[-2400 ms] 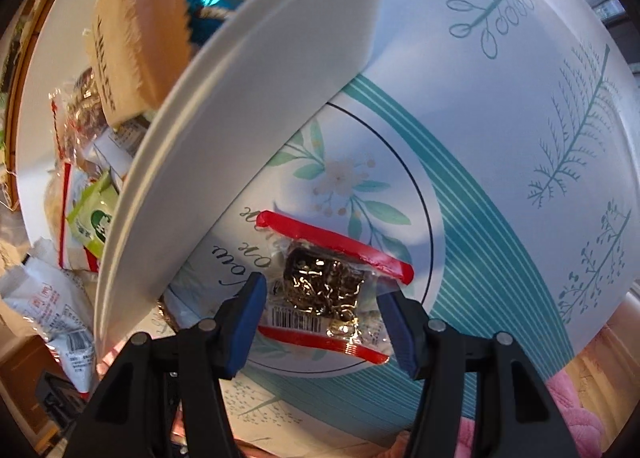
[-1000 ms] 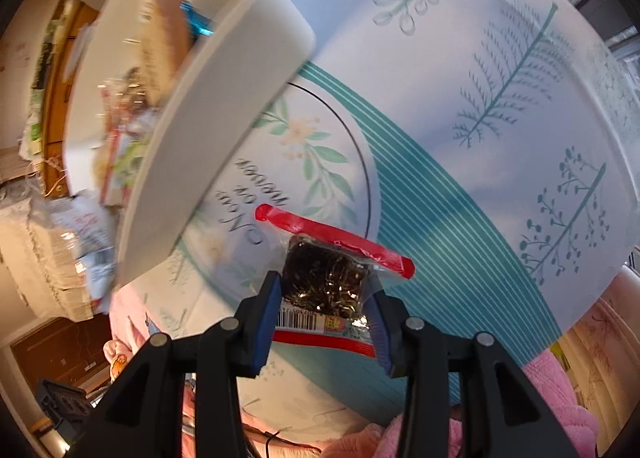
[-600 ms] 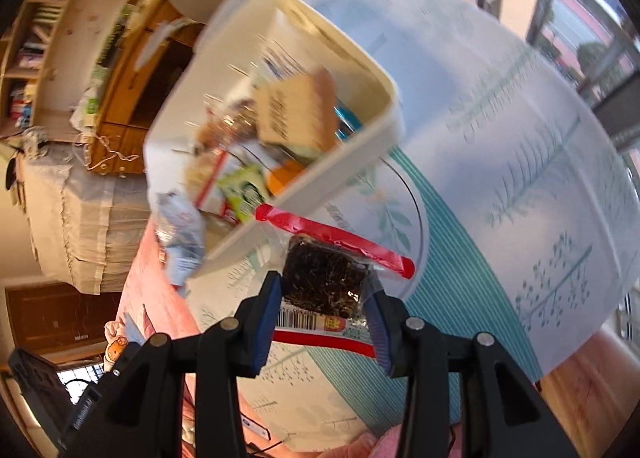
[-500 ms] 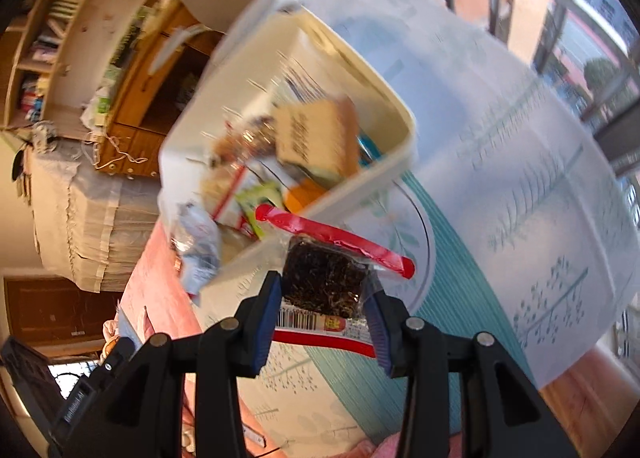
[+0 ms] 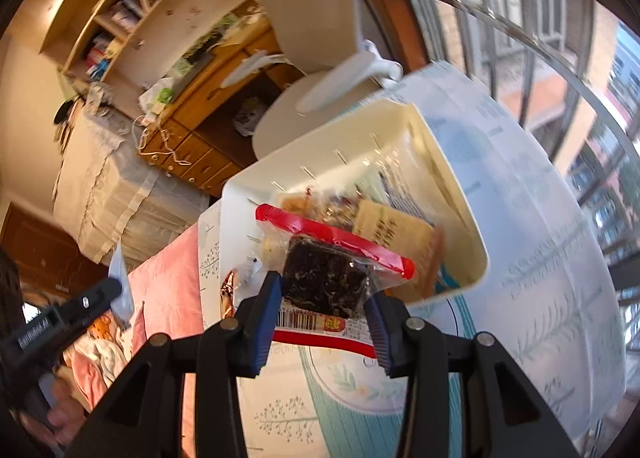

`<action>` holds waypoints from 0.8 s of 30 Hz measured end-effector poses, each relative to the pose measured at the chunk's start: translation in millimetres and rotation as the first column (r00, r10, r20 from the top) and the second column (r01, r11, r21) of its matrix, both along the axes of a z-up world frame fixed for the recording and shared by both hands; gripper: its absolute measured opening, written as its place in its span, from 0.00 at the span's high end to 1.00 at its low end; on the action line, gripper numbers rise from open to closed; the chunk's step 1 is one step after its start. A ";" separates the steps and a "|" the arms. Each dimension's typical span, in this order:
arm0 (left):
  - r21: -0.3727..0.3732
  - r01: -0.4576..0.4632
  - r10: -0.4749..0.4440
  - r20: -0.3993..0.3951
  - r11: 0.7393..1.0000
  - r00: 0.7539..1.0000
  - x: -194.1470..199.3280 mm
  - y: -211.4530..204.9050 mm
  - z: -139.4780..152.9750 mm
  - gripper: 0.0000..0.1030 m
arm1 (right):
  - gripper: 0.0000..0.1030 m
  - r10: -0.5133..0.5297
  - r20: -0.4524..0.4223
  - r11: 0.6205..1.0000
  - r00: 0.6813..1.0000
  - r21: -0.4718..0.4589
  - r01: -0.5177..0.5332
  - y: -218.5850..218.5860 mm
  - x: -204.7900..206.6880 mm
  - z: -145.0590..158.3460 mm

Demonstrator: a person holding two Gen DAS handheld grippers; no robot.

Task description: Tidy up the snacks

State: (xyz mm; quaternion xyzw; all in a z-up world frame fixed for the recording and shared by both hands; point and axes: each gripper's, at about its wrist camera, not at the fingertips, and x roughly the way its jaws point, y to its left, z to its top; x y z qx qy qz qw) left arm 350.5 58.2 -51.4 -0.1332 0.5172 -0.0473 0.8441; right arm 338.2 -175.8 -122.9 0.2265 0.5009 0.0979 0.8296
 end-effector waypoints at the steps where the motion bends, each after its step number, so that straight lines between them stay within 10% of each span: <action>1: -0.008 0.006 -0.006 0.006 1.000 1.000 3.1 -1.9 0.1 0.67 | 0.60 0.011 0.017 1.000 1.000 -0.008 -0.011 1.8 1.5 0.8; 10: -0.098 0.075 -0.071 0.045 0.992 0.996 28.1 -18.4 -9.2 0.57 | 0.59 0.001 0.054 0.997 0.999 -0.074 0.003 5.8 10.4 1.6; 16: -0.087 0.135 -0.131 0.051 0.987 0.990 23.6 -24.5 -14.1 0.33 | 0.35 -0.043 0.067 0.991 0.997 -0.124 0.051 1.9 3.1 -0.3; 24: -0.092 0.150 -0.149 0.023 0.984 0.989 -4.6 -19.5 -35.9 0.28 | 0.19 -0.077 0.017 0.983 0.997 -0.164 0.079 -3.3 -23.8 -16.7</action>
